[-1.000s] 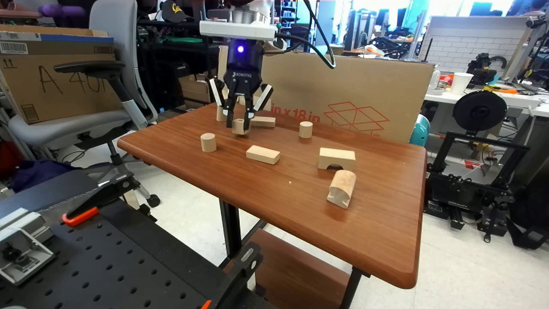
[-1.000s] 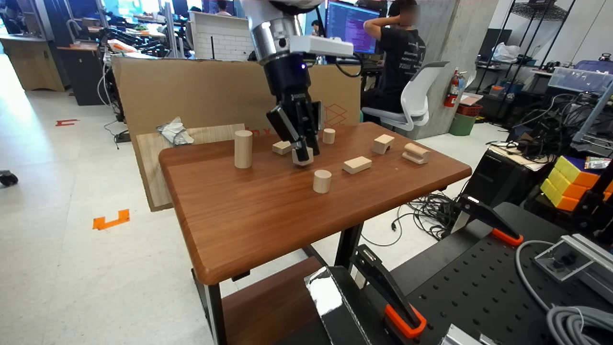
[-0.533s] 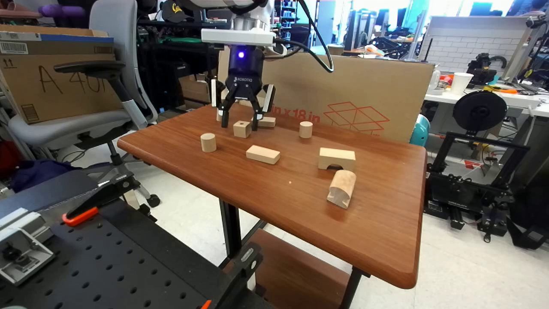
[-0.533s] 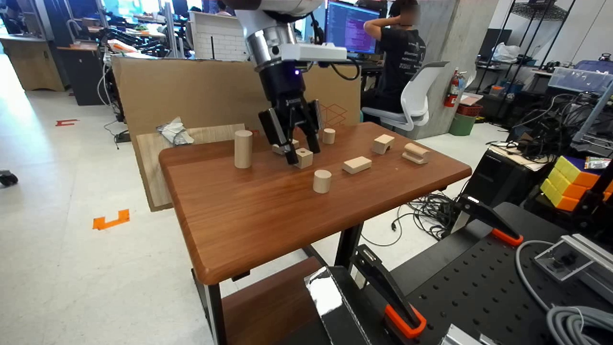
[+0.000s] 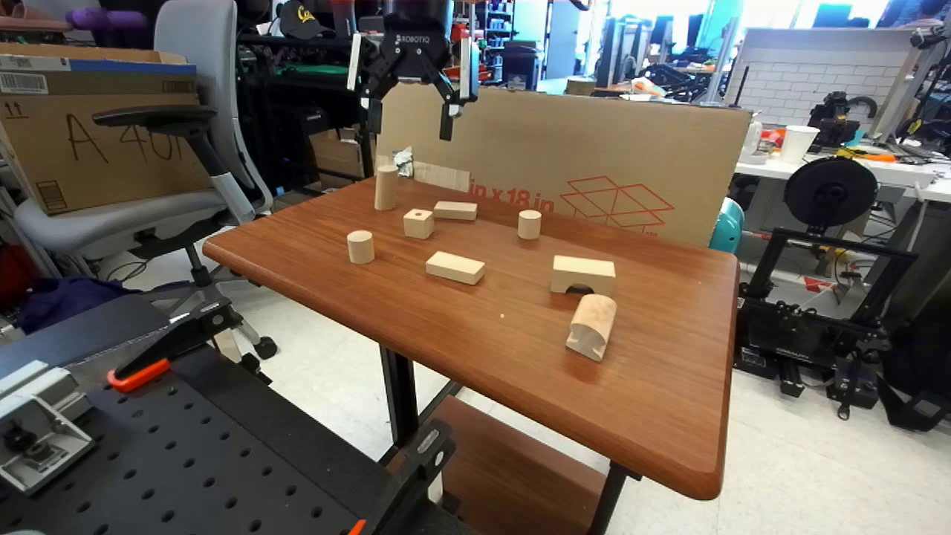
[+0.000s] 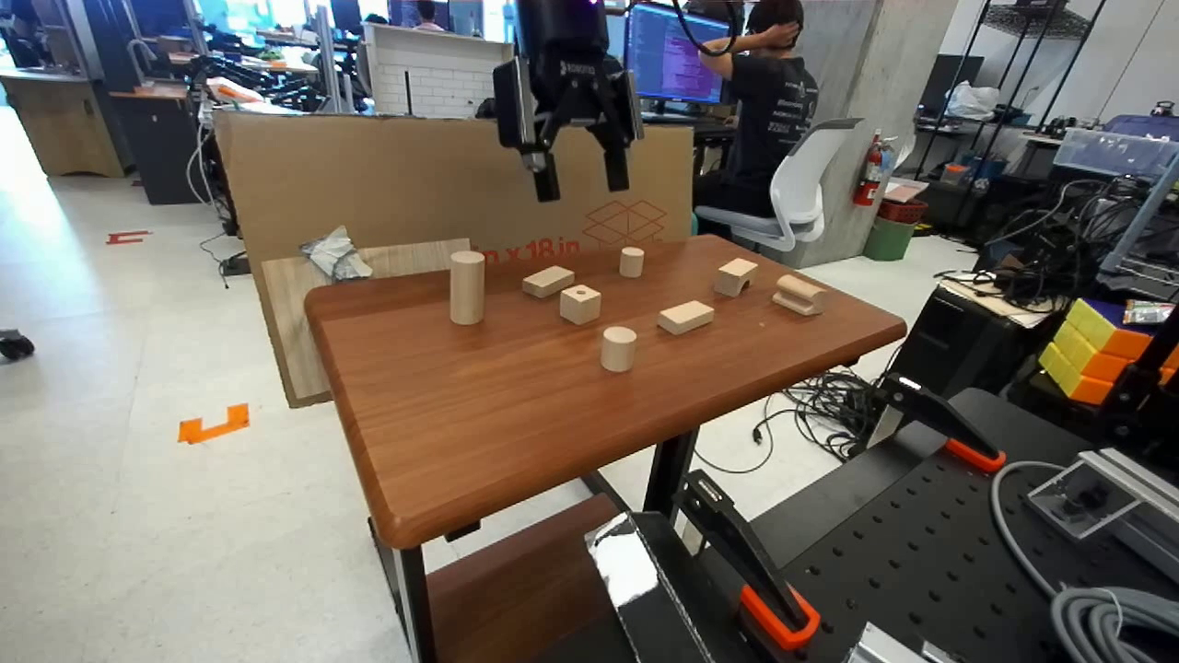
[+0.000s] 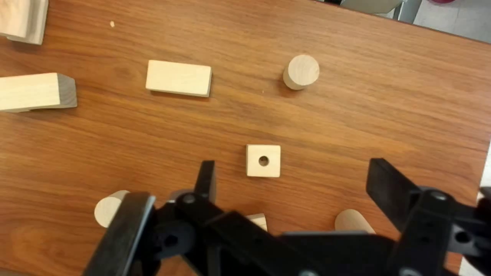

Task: Pick up the square object and put it on the table

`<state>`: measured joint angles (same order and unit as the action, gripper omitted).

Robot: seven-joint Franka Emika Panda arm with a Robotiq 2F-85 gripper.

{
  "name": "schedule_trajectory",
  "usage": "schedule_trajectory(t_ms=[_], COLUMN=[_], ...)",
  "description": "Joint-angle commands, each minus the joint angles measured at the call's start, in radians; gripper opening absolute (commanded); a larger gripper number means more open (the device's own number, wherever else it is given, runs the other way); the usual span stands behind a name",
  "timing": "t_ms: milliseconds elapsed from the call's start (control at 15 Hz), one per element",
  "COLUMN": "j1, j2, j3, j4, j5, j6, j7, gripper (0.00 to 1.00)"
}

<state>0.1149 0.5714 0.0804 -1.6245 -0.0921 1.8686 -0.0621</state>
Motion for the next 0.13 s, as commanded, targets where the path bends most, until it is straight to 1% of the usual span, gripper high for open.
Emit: schedule_trajectory(t_ms=[0, 67], j1=[0.003, 0.005], j2=[0.009, 0.021], j3=[-0.001, -0.001], j4=[0.007, 0.007], j5=[0.001, 0.001], j6=[-0.003, -0.003], j7=[0.0, 0.0], gripper=[1.0, 1.0])
